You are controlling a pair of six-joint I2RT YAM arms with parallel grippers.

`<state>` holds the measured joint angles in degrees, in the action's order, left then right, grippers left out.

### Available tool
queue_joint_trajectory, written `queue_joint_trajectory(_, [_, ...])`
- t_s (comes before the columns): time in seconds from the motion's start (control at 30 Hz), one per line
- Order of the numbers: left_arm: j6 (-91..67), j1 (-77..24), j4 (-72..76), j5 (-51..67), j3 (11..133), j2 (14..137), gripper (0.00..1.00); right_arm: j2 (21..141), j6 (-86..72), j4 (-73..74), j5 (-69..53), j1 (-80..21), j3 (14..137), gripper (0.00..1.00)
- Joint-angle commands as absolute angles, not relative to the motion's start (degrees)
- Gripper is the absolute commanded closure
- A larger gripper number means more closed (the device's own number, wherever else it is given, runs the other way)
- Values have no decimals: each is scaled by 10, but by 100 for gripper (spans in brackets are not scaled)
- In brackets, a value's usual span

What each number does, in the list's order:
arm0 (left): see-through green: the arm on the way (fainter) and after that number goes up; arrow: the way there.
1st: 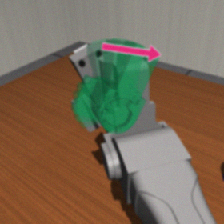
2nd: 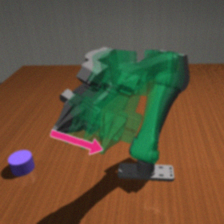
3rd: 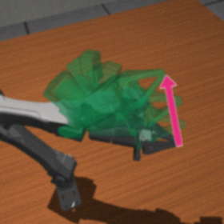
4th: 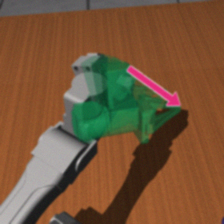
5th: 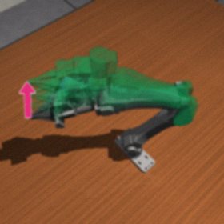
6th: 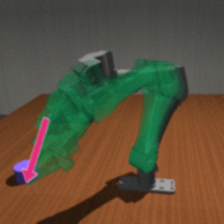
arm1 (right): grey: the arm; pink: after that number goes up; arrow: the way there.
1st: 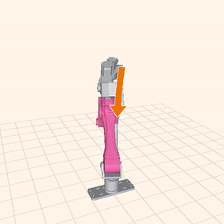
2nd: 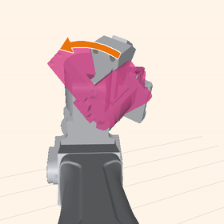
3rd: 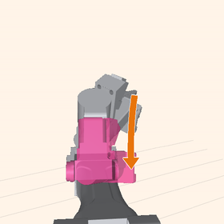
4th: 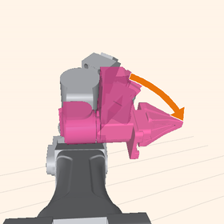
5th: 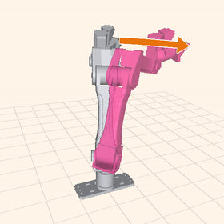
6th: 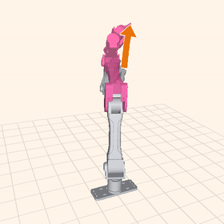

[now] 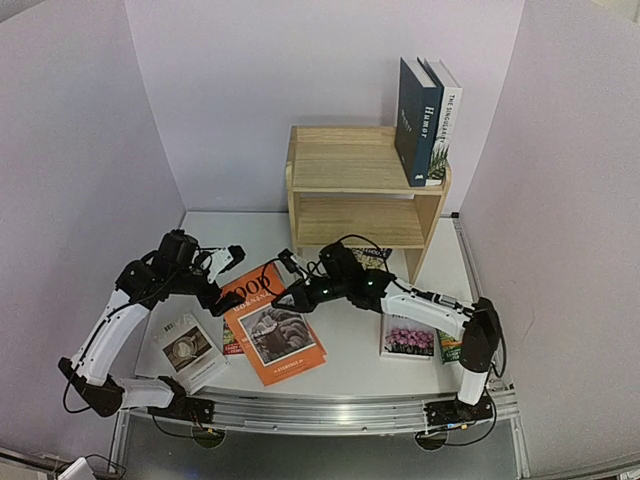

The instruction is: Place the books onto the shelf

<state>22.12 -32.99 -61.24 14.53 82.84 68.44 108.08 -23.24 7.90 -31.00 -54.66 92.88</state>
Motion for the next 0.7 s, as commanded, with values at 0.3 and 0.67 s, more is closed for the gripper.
queue_joint_trajectory(0.3, [228, -328, -774, 360, 995, 783, 13, 988, 44, 149, -336, -548, 949, 83])
queue_joint_trajectory(0.67, [213, -328, -776, 391, 996, 785, 48, 1005, 108, 151, -324, -548, 989, 90])
